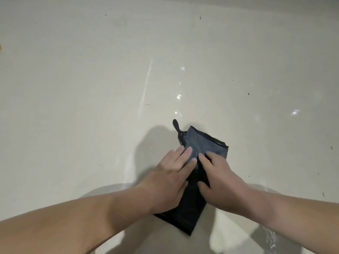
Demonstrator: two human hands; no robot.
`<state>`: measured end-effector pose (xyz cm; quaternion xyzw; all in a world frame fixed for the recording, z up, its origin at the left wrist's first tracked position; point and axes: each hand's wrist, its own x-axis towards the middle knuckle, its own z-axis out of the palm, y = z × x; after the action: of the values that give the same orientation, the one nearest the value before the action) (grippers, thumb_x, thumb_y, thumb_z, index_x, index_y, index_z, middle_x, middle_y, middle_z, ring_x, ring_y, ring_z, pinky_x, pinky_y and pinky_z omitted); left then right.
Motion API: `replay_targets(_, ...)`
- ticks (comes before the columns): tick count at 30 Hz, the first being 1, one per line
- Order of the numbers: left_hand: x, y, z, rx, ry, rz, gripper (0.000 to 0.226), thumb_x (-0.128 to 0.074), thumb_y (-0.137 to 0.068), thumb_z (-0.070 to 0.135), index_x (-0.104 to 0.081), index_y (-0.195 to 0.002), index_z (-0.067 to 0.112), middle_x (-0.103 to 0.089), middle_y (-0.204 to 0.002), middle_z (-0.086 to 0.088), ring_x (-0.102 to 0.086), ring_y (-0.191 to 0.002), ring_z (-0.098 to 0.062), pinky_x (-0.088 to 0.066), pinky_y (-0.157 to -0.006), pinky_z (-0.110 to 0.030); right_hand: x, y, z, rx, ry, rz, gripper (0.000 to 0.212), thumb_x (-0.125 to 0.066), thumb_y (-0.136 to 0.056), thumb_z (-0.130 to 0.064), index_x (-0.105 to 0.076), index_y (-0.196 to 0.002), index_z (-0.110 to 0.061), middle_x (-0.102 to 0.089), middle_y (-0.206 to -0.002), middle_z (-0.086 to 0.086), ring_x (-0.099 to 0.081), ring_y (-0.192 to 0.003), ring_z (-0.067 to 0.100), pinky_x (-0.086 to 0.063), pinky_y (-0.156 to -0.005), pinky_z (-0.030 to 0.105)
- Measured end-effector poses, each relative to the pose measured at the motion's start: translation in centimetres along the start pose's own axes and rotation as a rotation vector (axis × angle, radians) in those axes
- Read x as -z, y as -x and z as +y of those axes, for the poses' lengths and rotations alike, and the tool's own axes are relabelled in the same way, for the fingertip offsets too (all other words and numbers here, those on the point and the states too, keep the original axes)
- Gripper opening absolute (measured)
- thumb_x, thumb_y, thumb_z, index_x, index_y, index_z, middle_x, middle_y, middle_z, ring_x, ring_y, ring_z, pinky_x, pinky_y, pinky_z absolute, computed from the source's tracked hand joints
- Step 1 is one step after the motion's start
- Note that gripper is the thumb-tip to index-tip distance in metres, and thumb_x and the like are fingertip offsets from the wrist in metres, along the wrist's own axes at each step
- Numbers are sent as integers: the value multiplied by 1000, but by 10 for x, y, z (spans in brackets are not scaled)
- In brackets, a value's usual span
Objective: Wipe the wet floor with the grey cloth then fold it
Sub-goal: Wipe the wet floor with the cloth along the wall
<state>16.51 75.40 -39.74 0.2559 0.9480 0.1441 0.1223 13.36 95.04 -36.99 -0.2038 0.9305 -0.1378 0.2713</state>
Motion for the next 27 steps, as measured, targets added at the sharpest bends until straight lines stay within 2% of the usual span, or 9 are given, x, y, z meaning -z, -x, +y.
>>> replay_targets(2, 13, 6, 10, 61, -3, 43, 55, -46, -81, 16, -46, -135, 9, -43, -145, -16, -39, -129, -32, -35, -109, -37, -7, -4, -8, 2, 17, -73, 82, -53, -96, -37, -11, -160, -7, -9, -164, 21, -6, -153, 37, -11, -124, 33)
replay_targets(4, 16, 16, 19, 189, -24, 62, 48, -52, -80, 13, -52, -129, 7, -50, -136, -19, -43, -119, -33, -36, -99, -34, -22, -10, -17, -61, 82, -119, 91, -45, -98, -52, 7, -162, -15, 14, -167, 23, 13, -153, 42, -2, -126, 49)
replay_targets(7, 13, 39, 36, 386, 33, 39, 60, -60, -88, 18, -45, -145, 8, -40, -150, -19, -37, -135, -35, -30, -110, -33, -51, -18, -22, -139, 102, -104, 94, -26, -96, -70, 25, -158, -20, 37, -161, 20, 34, -148, 41, 13, -122, 56)
replay_targets(11, 8, 58, 59, 404, 3, -105, 75, -54, -87, 27, -22, -154, 12, -18, -161, -14, -17, -150, -33, -19, -124, -39, -78, -17, -1, -45, 189, 32, 98, -9, -91, -79, 41, -147, -17, 49, -153, 20, 43, -143, 40, 21, -117, 62)
replay_targets(15, 10, 47, 87, 473, -24, -240, 87, -56, -90, 37, -9, -159, 13, -3, -166, -13, -7, -154, -32, -13, -125, -38, -69, -12, 34, 178, 213, 136, 98, -9, -87, -78, 20, -158, -17, 33, -162, 19, 32, -150, 37, 18, -120, 59)
replay_targets(19, 23, 12, 129, 477, -50, -350, 91, -50, -97, 38, 8, -161, 10, 14, -168, -13, 11, -156, -27, -2, -127, -37, -56, 7, 85, 250, 258, 82, 95, -19, -92, -78, -8, -163, -18, 6, -169, 21, 7, -157, 37, 0, -124, 58)
replay_targets(23, 18, -44, 160, 444, -85, -326, 88, -50, -93, 29, 1, -161, 7, 1, -168, -17, 0, -155, -30, -7, -127, -38, -50, 30, 136, 218, 234, 111, 92, -30, -90, -75, -25, -162, -17, -6, -169, 21, -4, -157, 37, -13, -121, 59)
replay_targets(25, 8, -77, 175, 475, -80, -302, 90, -51, -91, 30, 1, -161, 6, 3, -168, -19, 2, -156, -32, -7, -126, -41, -46, 48, 163, 172, 209, 149, 90, -34, -90, -72, -29, -160, -16, -12, -168, 22, -11, -156, 38, -16, -120, 58)
replay_targets(27, -7, -107, 198, 486, 5, -210, 83, -44, -91, 32, -8, -161, 5, -4, -167, -20, -4, -155, -35, -11, -126, -41, -42, 68, 194, 145, 168, 192, 88, -41, -90, -67, -33, -159, -13, -17, -167, 24, -17, -155, 40, -20, -119, 59)
